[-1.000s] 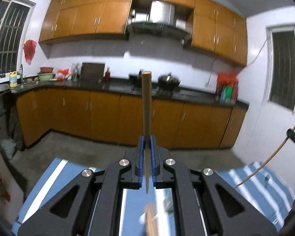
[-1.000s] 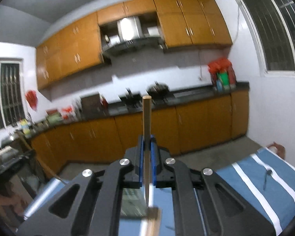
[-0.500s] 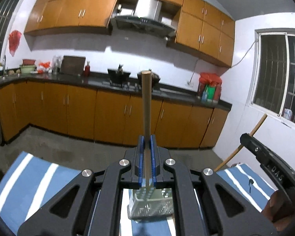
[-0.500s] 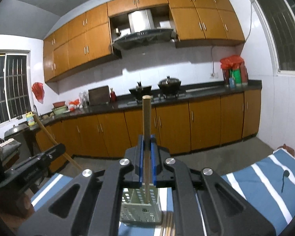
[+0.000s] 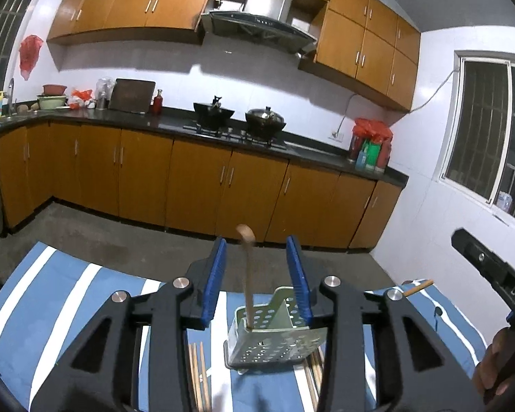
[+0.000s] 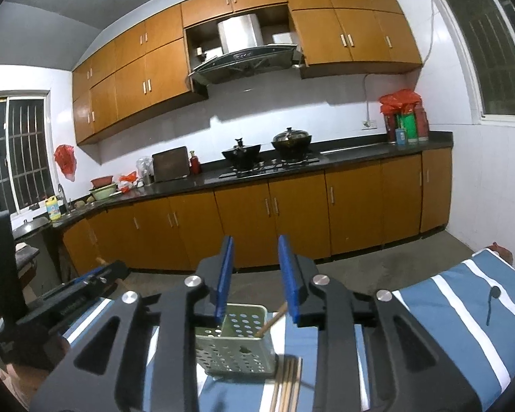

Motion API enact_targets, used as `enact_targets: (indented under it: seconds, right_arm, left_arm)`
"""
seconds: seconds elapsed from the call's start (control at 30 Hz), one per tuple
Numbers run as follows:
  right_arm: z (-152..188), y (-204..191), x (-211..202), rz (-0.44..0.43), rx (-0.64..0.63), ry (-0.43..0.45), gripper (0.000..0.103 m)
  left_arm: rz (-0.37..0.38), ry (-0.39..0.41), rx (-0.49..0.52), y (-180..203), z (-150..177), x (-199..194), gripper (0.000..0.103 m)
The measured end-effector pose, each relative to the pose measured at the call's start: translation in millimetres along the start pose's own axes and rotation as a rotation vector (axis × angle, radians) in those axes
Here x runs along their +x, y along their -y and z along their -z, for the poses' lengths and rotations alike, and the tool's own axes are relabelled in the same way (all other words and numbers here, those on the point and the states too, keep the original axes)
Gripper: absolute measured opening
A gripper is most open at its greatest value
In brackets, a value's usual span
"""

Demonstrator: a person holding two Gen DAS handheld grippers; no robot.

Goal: Organize utensils
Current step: 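Lower the chopsticks into the green holder and open both tools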

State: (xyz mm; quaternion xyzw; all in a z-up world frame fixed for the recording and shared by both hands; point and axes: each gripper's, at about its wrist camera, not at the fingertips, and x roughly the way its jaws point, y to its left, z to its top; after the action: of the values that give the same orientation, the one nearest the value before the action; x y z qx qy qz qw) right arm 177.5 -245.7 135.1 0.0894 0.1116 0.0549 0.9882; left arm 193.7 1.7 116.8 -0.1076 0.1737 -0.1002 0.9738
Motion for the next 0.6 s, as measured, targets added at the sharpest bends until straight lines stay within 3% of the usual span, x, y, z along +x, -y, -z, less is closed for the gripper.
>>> enact_targets:
  seconds: [0.2,0.4,0.5,0.6]
  right_arm:
    - [18.8,23.2,-27.1,0.064,0.025,-0.038,0.03]
    - [91.2,40.7,-14.9,0.106,0.027,-0.266,0.03]
    - [139.1,38.7,0.9,0.076,0.035,-0.432,0.027]
    - [177.5,29.5,7.2,0.044,0.014,-0.544,0.019]
  left_arm:
    - [0.002,0.061,-0.044,-16.2,0.9,-37.2,0.046]
    - [-0.043,0.069,-0.126,-45.9,23.1,-62.4,0.047]
    - [-0.107,0.015,-0.127,-56.7,45.6,-62.4,0.047]
    - [-0.169,-0.101,-0.088,-63.4,76.6,-50.5,0.047]
